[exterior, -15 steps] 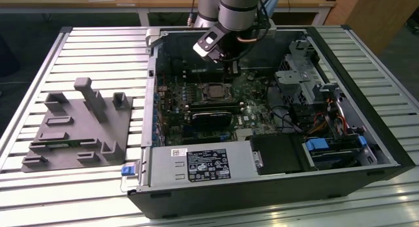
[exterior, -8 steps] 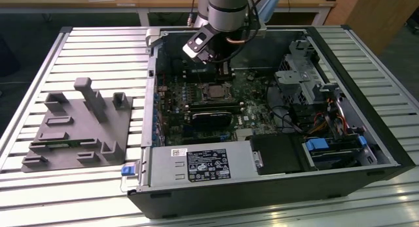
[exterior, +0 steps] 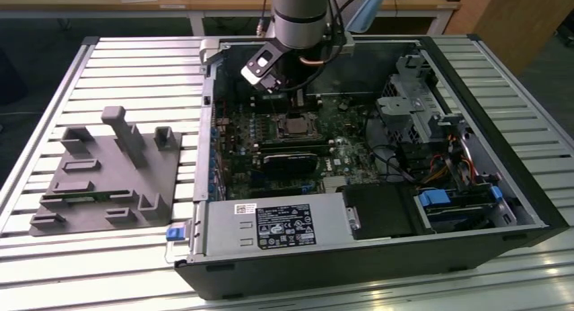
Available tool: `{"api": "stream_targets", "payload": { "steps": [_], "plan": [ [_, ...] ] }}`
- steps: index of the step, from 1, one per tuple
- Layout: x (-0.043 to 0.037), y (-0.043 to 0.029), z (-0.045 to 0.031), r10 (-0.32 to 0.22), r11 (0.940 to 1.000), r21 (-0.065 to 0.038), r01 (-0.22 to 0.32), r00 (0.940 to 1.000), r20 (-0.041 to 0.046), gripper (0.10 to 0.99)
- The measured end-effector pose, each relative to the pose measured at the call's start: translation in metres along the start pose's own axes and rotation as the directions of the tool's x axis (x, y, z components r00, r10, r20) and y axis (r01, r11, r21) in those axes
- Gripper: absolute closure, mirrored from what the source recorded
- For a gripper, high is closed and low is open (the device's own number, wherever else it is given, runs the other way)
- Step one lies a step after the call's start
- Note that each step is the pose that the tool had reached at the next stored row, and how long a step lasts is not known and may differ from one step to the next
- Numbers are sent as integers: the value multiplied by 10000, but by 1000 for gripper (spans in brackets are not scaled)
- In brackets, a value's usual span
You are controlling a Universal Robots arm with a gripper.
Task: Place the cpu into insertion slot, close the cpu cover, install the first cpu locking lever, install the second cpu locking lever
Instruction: 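Close the cpu cover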
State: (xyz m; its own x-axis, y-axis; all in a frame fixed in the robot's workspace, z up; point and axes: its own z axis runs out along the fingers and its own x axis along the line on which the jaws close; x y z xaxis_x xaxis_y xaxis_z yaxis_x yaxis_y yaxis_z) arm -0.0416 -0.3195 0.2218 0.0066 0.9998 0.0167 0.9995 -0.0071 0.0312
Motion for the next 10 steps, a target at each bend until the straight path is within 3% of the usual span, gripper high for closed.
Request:
{"api": "stream_targets", "payload": {
  "steps": [10],
  "plan": [
    [-1,-9,29,-110,9999,-1,110,9999,-2,980]
  ]
}}
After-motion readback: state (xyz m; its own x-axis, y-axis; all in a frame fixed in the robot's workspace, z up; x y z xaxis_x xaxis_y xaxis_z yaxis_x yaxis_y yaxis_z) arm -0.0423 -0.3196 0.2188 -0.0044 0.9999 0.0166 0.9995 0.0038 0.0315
